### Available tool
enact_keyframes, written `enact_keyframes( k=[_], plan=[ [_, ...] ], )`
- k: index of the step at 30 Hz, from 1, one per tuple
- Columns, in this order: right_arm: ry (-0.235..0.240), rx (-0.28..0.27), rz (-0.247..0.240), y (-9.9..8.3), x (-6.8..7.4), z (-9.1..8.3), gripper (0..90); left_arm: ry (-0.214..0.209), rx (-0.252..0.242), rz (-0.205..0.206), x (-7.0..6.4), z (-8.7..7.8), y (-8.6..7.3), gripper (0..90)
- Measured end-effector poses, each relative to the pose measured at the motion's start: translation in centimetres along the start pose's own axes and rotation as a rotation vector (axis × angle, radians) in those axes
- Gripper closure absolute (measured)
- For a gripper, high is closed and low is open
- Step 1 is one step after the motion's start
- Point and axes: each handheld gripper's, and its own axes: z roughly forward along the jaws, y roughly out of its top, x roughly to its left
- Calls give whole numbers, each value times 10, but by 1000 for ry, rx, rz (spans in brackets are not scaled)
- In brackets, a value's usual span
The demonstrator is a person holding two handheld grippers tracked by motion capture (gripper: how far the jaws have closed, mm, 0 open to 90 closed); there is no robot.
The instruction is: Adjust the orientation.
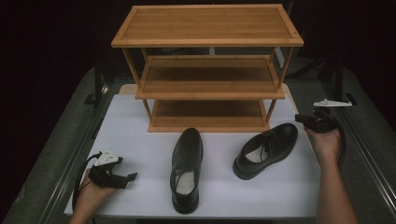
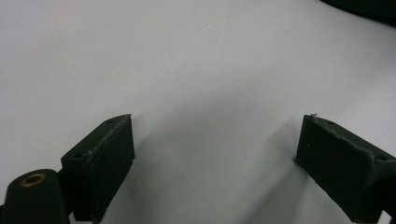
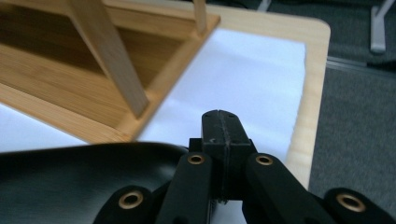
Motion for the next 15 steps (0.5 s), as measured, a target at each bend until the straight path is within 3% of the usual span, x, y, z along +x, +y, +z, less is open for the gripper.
enact_keyframes(
  k=[6, 9, 15],
  plan=[
    [-8, 30, 24, -12, -5, 5, 900, 0, -1, 0, 0, 0, 0, 106],
    [-41, 50, 16, -16, -3, 8, 900, -1, -2, -1, 0, 0, 0, 107],
    [-30, 47, 48, -23, -7, 10, 900, 0, -1, 0, 0, 0, 0, 107]
  ],
)
